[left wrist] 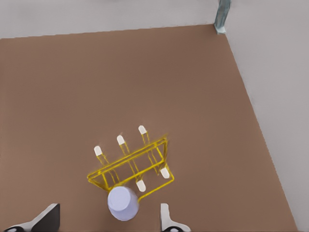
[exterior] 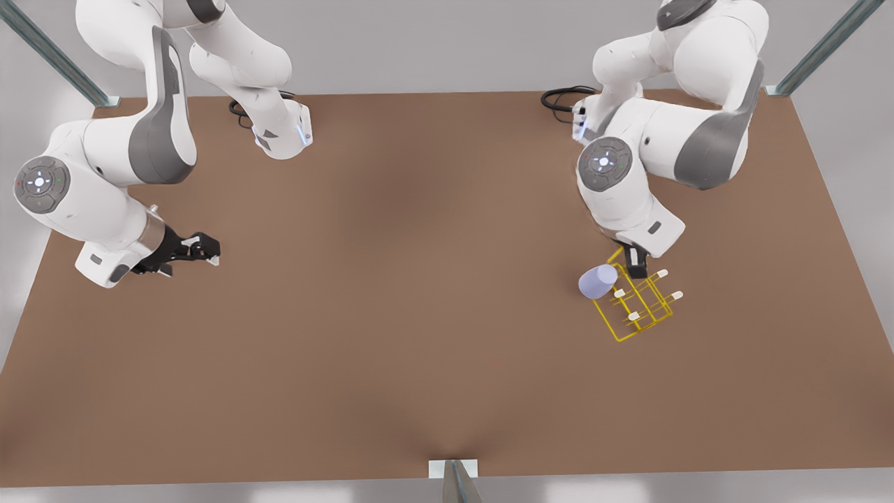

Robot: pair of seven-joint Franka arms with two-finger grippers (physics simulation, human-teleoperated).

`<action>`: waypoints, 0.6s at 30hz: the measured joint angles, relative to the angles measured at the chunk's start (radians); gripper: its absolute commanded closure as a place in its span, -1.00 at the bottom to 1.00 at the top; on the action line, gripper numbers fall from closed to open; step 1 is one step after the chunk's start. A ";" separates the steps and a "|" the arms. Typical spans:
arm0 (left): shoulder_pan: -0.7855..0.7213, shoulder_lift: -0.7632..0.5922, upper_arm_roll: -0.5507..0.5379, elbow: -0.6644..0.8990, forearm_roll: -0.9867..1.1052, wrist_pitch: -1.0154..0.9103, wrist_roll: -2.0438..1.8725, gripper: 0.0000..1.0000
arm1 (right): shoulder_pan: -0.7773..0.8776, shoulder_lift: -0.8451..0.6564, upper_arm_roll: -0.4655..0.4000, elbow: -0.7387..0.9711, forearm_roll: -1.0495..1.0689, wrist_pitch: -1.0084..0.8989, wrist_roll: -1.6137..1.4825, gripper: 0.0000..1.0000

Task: Place the cup on the cup holder

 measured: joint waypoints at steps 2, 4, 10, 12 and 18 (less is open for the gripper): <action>-0.131 -0.241 0.480 -0.194 -0.291 0.089 0.180 -1.00 | 0.000 0.003 0.000 0.001 0.000 0.002 0.000 -1.00; -0.094 -0.258 0.530 -0.265 -0.467 0.159 0.349 -1.00 | 0.003 0.012 0.001 0.001 -0.001 0.005 0.000 -1.00; -0.128 -0.219 0.531 -0.240 -0.654 0.273 0.757 -1.00 | 0.012 0.030 0.006 -0.011 -0.002 0.029 0.000 -1.00; -0.128 -0.217 0.531 -0.232 -0.672 0.291 0.865 -1.00 | 0.011 0.037 0.007 -0.011 -0.002 0.032 -0.001 -1.00; -0.132 -0.217 0.530 -0.228 -0.695 0.318 1.124 -1.00 | 0.005 0.032 0.007 -0.009 -0.002 0.015 0.000 -1.00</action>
